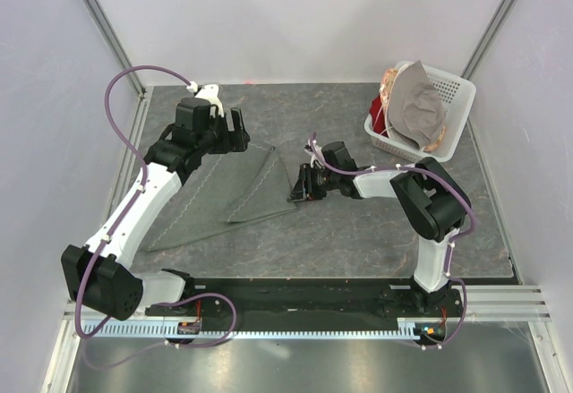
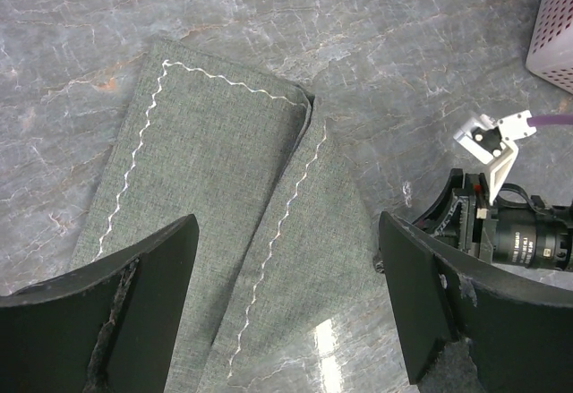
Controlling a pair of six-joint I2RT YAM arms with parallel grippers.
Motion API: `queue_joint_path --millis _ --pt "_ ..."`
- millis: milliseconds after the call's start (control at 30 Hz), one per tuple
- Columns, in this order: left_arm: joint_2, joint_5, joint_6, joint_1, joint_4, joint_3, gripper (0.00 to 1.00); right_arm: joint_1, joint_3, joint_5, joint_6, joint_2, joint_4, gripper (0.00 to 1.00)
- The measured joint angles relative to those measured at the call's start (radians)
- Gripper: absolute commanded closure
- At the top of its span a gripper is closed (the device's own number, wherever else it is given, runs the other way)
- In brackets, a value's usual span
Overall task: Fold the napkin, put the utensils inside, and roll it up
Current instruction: Fold the napkin
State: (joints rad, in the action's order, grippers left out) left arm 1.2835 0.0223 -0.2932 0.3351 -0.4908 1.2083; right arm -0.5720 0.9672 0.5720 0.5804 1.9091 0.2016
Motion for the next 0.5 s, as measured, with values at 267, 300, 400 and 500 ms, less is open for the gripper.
queue_joint_path --millis 267,300,400,500 --pt "0.000 0.000 0.000 0.000 0.000 0.000 0.11 0.001 0.000 0.014 0.012 0.026 0.015 0.77" --pt "0.000 0.000 0.000 0.000 0.000 0.000 0.11 0.001 0.000 0.012 0.014 0.026 0.015 0.81" --pt "0.000 0.000 0.000 0.000 0.000 0.000 0.11 0.001 0.000 -0.001 0.018 0.030 0.013 1.00" --pt "0.000 0.000 0.000 0.000 0.000 0.000 0.11 0.001 0.000 -0.016 0.026 0.031 0.007 1.00"
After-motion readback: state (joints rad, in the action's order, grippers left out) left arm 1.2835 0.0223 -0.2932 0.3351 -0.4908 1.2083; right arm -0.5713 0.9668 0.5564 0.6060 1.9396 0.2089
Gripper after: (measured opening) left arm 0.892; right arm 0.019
